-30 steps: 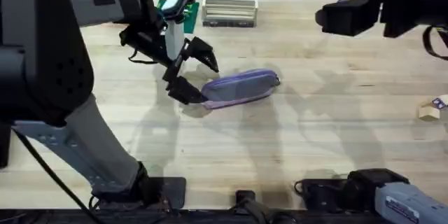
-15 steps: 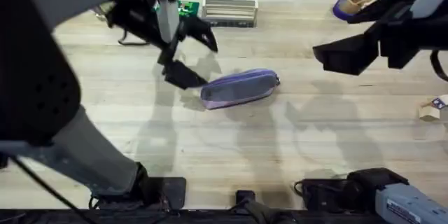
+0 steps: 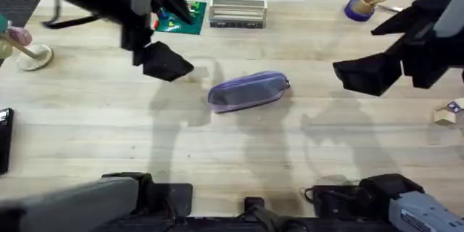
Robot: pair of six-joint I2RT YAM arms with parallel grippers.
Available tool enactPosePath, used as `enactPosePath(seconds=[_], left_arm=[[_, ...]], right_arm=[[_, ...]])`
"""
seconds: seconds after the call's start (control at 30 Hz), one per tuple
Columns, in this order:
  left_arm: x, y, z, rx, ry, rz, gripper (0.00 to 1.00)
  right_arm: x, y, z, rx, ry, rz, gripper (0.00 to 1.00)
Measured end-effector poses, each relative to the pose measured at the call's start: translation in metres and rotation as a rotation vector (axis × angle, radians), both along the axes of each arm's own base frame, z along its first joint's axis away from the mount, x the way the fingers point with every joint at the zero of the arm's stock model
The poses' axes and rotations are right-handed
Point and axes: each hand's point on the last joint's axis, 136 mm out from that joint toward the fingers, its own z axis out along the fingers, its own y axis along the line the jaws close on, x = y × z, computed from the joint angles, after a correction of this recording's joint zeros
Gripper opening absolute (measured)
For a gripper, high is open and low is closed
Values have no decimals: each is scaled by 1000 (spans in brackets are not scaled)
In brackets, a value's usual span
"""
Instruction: Unzip the bag, pick up the pens from the table one at a time and place them inside, then zip the bag closed.
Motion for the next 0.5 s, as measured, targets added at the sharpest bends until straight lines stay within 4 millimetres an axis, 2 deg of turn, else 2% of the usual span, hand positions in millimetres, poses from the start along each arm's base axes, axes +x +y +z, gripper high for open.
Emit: enactPosePath(seconds=[0.13,0.27,0.5], left_arm=[[-9,15,15,52,-6,165,995],[-14,27,21,68,24,328,995],[-13,33,22,67,59,436,995]], right_arm=[[-1,0,-1,11,10,-12,998],[-2,3,0,41,23,-22,998],[-3,6,1,68,32,-22,998]])
